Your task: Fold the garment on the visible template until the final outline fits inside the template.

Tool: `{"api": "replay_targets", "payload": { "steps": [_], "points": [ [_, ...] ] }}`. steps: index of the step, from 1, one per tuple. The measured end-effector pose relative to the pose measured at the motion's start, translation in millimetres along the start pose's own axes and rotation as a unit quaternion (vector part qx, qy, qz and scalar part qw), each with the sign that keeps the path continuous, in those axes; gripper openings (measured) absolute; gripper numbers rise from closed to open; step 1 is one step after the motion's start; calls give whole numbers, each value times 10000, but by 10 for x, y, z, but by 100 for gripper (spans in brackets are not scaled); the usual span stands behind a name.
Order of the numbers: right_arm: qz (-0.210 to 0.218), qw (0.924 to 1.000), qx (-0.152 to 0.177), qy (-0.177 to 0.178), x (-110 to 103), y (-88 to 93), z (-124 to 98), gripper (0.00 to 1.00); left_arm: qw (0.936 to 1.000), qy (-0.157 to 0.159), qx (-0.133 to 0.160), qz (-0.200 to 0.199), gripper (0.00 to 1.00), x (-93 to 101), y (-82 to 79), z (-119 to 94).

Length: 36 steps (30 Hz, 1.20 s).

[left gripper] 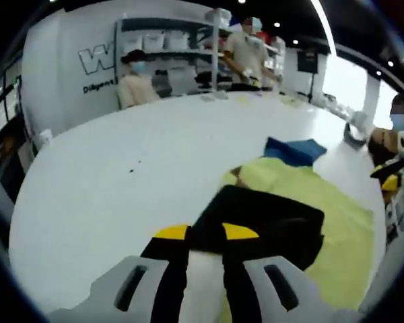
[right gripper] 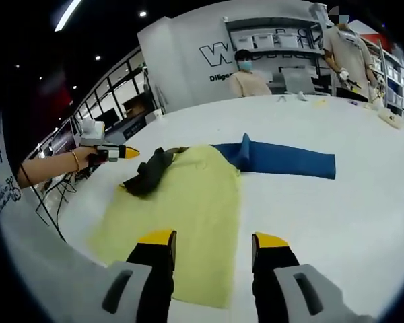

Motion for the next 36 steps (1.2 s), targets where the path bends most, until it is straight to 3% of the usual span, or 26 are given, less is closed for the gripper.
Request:
{"api": "replay_targets", "payload": {
  "steps": [5, 8, 10, 12, 13, 19, 23, 26, 30, 36],
  "points": [
    [-21, 9999, -70, 91, 44, 3, -43, 41, 9996, 9, -279, 34, 10, -148, 117, 251],
    [-15, 9999, -55, 162, 78, -14, -74, 41, 9985, 257, -485, -53, 17, -137, 173, 337],
    [-5, 9998, -64, 196, 94, -21, -82, 41, 9981, 307, -538, 9, 22, -190, 216, 424],
    [-8, 9997, -96, 212, 101, -28, -86, 40, 9972, 253, -686, 166, 22, -131, 235, 364],
    [-15, 9997, -103, 218, 103, -32, -87, 40, 9973, 255, -672, 153, 20, -166, 286, 380],
    [4, 9997, -75, 229, 93, -53, -65, 39, 9979, 323, -557, 121, 5, -143, 256, 429],
    [-14, 9998, -76, 202, 74, -72, -46, 39, 9978, 319, -571, 96, 1, -128, 249, 410],
    [-63, 9998, -68, 161, 73, -98, -25, 39, 9985, 173, -522, 84, 1, -189, 180, 267],
    [-115, 9999, -19, 109, 86, -172, 34, 39, 9987, -377, -336, 121, 1, -550, 61, -2],
    [-219, 9997, 62, -13, 63, -259, 103, 40, 9923, -1213, -207, 108, 1, -988, -89, -450]
  ]
}}
Point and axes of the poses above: the point that each gripper's makers call its tool centre point, and the gripper's own axes: z roughly forward along the fingers, x roughly to its right, y roughly out of its underside, the point moved 7 cm from there along -z, roughly backward along the fingers, and after that the axes turned 5 degrees about y, right-handed, at the moved point
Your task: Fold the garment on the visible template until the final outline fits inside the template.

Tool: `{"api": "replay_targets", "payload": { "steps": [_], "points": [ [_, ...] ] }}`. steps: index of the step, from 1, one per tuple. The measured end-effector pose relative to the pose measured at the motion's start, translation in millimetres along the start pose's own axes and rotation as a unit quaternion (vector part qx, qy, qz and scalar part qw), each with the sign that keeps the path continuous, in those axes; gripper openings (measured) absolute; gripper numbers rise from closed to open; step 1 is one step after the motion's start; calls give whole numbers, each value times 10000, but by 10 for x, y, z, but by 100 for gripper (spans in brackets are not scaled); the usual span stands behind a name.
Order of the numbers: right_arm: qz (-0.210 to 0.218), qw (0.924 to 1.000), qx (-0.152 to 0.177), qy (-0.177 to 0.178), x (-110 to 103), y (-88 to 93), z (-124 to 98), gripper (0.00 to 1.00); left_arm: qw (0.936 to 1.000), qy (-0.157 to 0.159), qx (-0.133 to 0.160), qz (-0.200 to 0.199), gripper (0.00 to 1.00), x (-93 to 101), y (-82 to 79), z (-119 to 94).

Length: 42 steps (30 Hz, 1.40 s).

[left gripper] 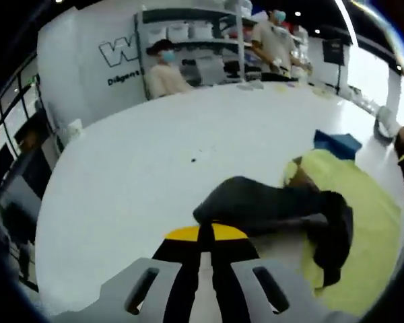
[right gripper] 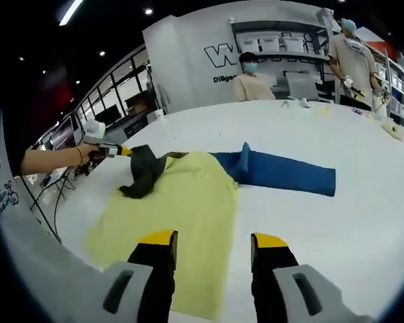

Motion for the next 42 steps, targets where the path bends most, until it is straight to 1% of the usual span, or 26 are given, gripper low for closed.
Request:
{"api": "replay_targets", "payload": {
  "steps": [1, 2, 3, 4, 5, 6, 8, 12, 14, 16, 19, 21, 23, 26, 28, 29, 30, 31, 33, 35, 36, 38, 39, 40, 41, 42],
  "points": [
    [-24, 10000, 2, -25, -4, -6, 8, 40, 9997, -245, -6, 29, 1, -139, -16, -96],
    [-42, 10000, 1, -49, -9, -7, 13, 40, 9989, -463, 107, 3, 1, -267, -41, -179],
    [-43, 10000, -7, -63, -12, -6, 16, 40, 9977, -648, 132, -146, 1, -421, -28, -264],
    [-44, 10000, -12, -70, -16, -6, 17, 40, 9971, -721, 137, -184, 1, -460, -31, -294],
    [-50, 9999, -32, -91, -18, -2, 20, 40, 9954, -908, 202, -236, 1, -618, -20, -367],
    [-53, 9999, -47, -91, -16, -2, 20, 40, 9940, -1015, 275, -289, 1, -718, -32, -438],
    [-65, 9999, -58, -103, -15, -8, 20, 40, 9931, -1095, 230, -348, 1, -804, -25, -498],
    [-62, 9999, -55, -74, 33, -36, 30, 41, 9876, -1493, 82, -480, 1, -1072, 31, -734],
    [-40, 10000, -28, -72, 60, -53, 42, 41, 9856, -1620, 2, -481, 1, -1208, 96, -771],
    [-57, 10000, -36, -59, 61, -65, 60, 41, 9831, -1678, -41, -728, 1, -1335, 181, -842],
    [-27, 10000, -8, -16, 92, -93, 82, 41, 9801, -1801, -128, -829, 1, -1413, 318, -876],
    [-37, 10000, 1, -24, 86, -106, 85, 41, 9787, -1828, -168, -922, 1, -1364, 340, -905],
    [-96, 9999, -23, -29, 96, -120, 101, 41, 9770, -1867, -240, -1005, 1, -1350, 441, -891],
    [-101, 9999, -24, -19, 110, -135, 107, 41, 9720, -1993, -529, -1127, 1, -1378, 661, -861],
    [-138, 9999, -36, -15, 124, -137, 113, 41, 9678, -2078, -668, -1252, 1, -1362, 776, -888],
    [-158, 9999, -41, -21, 128, -137, 115, 41, 9671, -2092, -693, -1270, 1, -1356, 804, -894],
    [-199, 9998, -67, -28, 142, -141, 122, 41, 9653, -2108, -792, -1323, 1, -1298, 882, -988],
    [-215, 9997, -84, -32, 152, -142, 125, 41, 9643, -2101, -848, -1370, 1, -1300, 928, -973],
    [-258, 9996, -122, -30, 179, -145, 127, 41, 9650, -2013, -874, -1436, 1, -1318, 1043, -969],
    [-312, 9994, -171, -30, 195, -150, 130, 41, 9618, -2026, -930, -1590, 1, -1396, 1181, -977],
    [-343, 9992, -181, -35, 215, -156, 132, 41, 9601, -2020, -992, -1661, 1, -1384, 1237, -1016],
    [-362, 9992, -175, -39, 238, -178, 131, 41, 9541, -2050, -1045, -1918, 1, -1336, 1304, -1096],
    [-375, 9992, -159, -38, 246, -192, 129, 41, 9508, -2083, -1008, -2061, 1, -1379, 1326, -1080],
    [-383, 9991, -153, -39, 244, -204, 132, 41, 9507, -2096, -996, -2056, 1, -1385, 1334, -1088],
    [-418, 9990, -139, -35, 266, -230, 142, 42, 9495, -2094, -995, -2114, 1, -1517, 1406, -1123],
    [-449, 9988, -185, -33, 304, -232, 156, 42, 9500, -2081, -991, -2109, 1, -1519, 1421, -1125]
  ]
}}
Point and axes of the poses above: the point that each gripper's makers call its tool centre point, and the gripper's own axes: z roughly forward along the fingers, x roughly to its right, y roughly out of its underside, the point moved 7 cm from there along -z, roughly backward along the fingers, and after that the axes turned 5 degrees about y, right-handed, at the moved point
